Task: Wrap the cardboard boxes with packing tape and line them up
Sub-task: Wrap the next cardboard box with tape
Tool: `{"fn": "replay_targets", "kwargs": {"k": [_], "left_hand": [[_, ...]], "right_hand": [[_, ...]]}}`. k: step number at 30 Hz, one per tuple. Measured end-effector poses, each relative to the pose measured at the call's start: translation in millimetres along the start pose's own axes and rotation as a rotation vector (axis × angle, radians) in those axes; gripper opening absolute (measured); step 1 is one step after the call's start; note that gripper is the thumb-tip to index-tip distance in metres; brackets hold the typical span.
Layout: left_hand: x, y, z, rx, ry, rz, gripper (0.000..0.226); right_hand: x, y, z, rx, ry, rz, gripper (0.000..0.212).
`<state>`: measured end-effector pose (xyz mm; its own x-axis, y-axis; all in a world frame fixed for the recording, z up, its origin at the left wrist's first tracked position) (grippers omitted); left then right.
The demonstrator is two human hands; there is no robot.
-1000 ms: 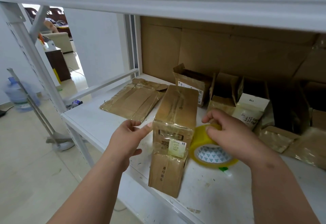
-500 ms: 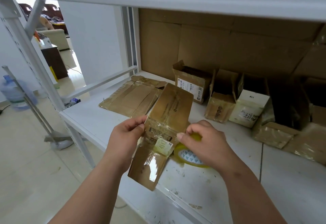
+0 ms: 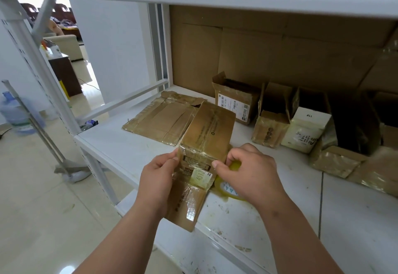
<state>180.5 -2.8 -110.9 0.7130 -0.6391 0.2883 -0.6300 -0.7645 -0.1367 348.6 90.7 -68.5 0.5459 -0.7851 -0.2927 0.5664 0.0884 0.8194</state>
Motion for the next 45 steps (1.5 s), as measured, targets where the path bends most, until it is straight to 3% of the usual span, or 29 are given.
{"fn": "replay_targets", "kwargs": {"k": [3,6,9,12,22,28,33,35,38,42,45], "left_hand": [[-0.1,1.9,-1.6,-0.095,0.048,0.044,0.028],[-4.5,11.7,-8.0,-0.125,-0.038,0.016,0.041],[-2.1,15.7,-25.9,-0.020,-0.186,0.106,0.032],[0.7,9.8,-33.7,-0.193,-0.258,0.181,0.026],[5.5,0.9,-21.3,-0.386,-0.561,-0.054,0.027],[8.2,-1.1,-7.8,-0.469,-0.581,-0.181,0.035],[10.0,4.2,-2.7,-0.571,-0.516,-0.139,0.052],[8.0,8.0,-1.5,-0.589,-0.434,-0.131,0.053],[-0.4,12.0,1.1,-0.414,-0.330,-0.111,0.043],[-10.5,16.6,0.6,-0.272,-0.281,-0.041,0.035],[-11.7,20.3,-6.1,-0.377,-0.343,-0.067,0.027]], "right_hand": [[0.7,0.1,-1.7,-0.007,0.001,0.006,0.037],[2.1,1.5,-3.2,-0.014,-0.005,0.034,0.036],[2.4,2.4,-3.2,-0.009,-0.015,0.059,0.034],[2.7,1.8,-3.0,-0.001,-0.004,0.050,0.034],[2.9,-8.4,7.3,0.147,0.007,-0.034,0.048],[0.0,-16.1,19.0,0.271,-0.043,-0.041,0.061],[-2.9,-24.9,25.8,0.361,-0.040,-0.009,0.060],[-3.6,-25.7,27.9,0.357,-0.029,0.002,0.056],[-4.0,-25.8,28.8,0.344,0.018,0.031,0.047],[-4.6,-18.8,22.8,0.258,0.076,0.116,0.035],[-5.4,-9.5,16.8,0.153,0.075,0.251,0.020]]}}
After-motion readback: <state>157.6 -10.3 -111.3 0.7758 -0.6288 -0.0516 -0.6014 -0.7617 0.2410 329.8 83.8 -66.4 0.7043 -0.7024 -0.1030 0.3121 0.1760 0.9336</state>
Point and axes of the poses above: each hand's wrist, its own x-axis away from the middle knuckle, its own y-axis out of the back of the hand, z = x × y, the point moved 3 cm from there along -x, towards the middle knuckle, and after that the axes turned 8 degrees about y, right-handed, at the moved point
